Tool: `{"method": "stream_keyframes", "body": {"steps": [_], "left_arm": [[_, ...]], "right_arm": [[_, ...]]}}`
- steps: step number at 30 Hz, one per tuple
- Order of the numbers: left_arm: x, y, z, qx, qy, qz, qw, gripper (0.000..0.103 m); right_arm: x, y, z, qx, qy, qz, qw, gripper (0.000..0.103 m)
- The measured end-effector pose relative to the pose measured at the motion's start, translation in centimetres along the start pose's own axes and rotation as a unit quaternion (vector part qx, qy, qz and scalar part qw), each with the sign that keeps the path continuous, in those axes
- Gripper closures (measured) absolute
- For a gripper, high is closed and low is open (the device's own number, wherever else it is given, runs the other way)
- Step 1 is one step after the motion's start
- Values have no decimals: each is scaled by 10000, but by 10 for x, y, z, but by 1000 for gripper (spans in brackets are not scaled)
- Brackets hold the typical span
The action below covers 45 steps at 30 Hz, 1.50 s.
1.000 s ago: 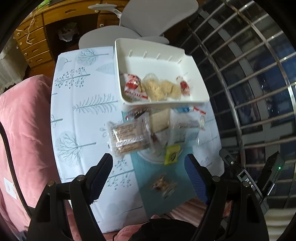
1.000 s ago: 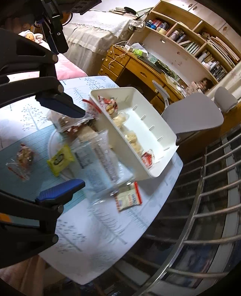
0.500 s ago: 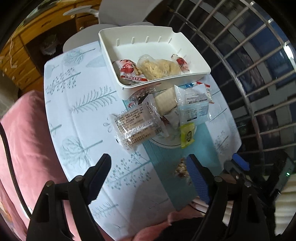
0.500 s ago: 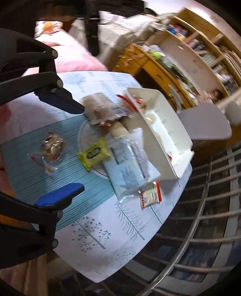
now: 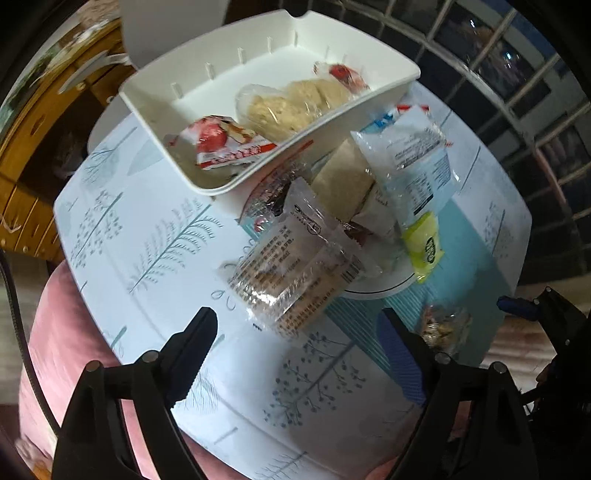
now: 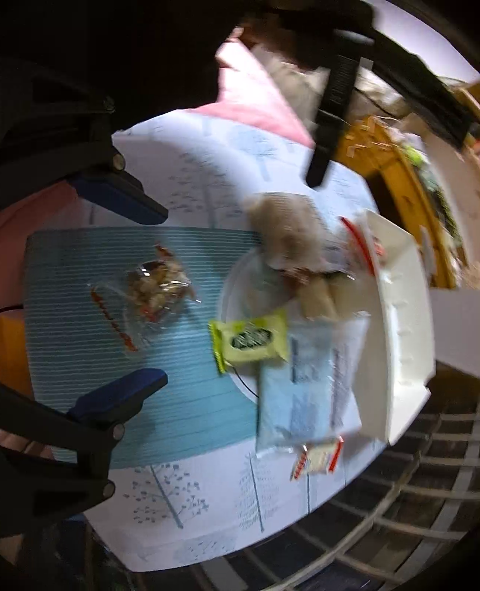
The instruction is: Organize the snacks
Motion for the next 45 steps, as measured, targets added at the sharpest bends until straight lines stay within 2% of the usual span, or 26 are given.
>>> {"method": "stream_keyframes", "body": {"steps": [3,6,13,19,23,26,31,35,40,42,45], "left_arm": [[2,-15,-7,-193,-188,-26,9996,13],[5,-33,-12,-395,-378,-219,9983,12],[4,-72,-22,-740,-665,-438,9941,10],[2,-92,-31,-753,-809,-593,9921,1],[4,-101,-37,-709,-932,-637,9911,0],[6,-108,-43,-677,-1023,-440,9915,0],[6,-121,-51,-732,-945,-449,9918,3],[15,-126,-50,-700,-856,-539,9924,5],[20,-122,-36,-582,-258,-621,9960,15],[25,-121,-31,-519,-176,-703,9960,20],[30,-123,-19,-628,-47,-700,9956,21]], "right_arm": [[-5,-17,8,-321,274,-7,9991,22],[-9,-30,13,-526,458,-8,9976,22],[-14,-52,17,-849,836,105,9928,22],[-8,-62,18,-841,848,216,9926,22],[-3,-71,17,-942,813,241,9919,22],[3,-72,15,-943,862,228,9915,23],[8,-71,9,-963,962,238,9904,24],[12,-70,4,-917,963,233,9909,34],[21,-66,-3,-825,933,145,9921,37],[23,-66,-5,-808,936,132,9922,37],[24,-61,-7,-825,916,77,9923,38]]}}
Point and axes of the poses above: each gripper's, at about its wrist camera, not at the fingertips, and y roughly against the way its jaws point, x to its right, z to its underside, the point moved 4 cm from there along -y, roughly the way its jaws point, and after that the axes turned 5 degrees about -x, right-handed, at the moved point
